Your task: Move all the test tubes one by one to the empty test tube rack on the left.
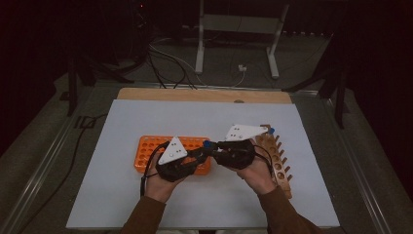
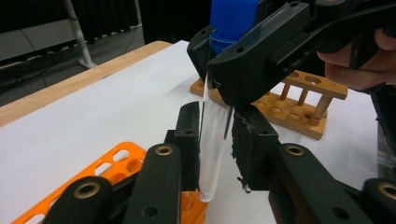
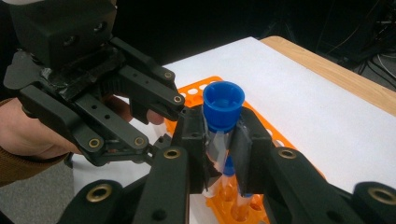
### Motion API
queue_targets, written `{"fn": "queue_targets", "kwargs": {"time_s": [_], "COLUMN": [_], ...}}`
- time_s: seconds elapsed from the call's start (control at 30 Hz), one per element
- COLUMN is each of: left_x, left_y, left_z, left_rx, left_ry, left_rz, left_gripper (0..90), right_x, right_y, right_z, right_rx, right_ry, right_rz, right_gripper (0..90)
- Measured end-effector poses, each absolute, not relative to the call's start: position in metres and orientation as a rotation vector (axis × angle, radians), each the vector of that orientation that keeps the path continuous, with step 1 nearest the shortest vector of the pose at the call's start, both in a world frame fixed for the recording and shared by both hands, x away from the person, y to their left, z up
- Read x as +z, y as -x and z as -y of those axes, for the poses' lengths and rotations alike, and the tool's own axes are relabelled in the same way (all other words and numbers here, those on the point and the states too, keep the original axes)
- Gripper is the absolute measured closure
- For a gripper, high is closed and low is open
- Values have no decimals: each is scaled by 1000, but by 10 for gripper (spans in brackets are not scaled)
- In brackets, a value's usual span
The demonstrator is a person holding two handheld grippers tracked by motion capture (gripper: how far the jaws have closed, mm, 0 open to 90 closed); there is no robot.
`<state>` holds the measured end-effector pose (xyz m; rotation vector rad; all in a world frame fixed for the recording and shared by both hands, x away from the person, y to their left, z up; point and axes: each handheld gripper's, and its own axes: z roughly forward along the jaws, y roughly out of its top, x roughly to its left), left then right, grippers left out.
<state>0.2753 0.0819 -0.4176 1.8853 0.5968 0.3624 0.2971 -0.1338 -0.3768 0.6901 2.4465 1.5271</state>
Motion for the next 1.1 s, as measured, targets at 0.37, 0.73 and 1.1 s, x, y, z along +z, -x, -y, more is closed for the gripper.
{"fn": "queue_targets", "kwargs": {"time_s": [0.37, 0.73, 1.1], "left_x": [-418, -418, -423], "left_y": [-276, -278, -281], "left_z": [-84, -99, -118], "left_rx": [350, 375, 377], "left_ry": [-1882, -1854, -1808], "left_rz": [-589, -639, -704], "left_gripper": [781, 782, 781], "right_x": [-377, -377, -387], "right_y": [-298, -298, -305], "right_z": [134, 148, 172], "right_rx": [1541, 1546, 1455], "right_ry": [-698, -736, -867], "right_rz": [-2447, -2391, -2275], "right_gripper": [708, 216, 29]}}
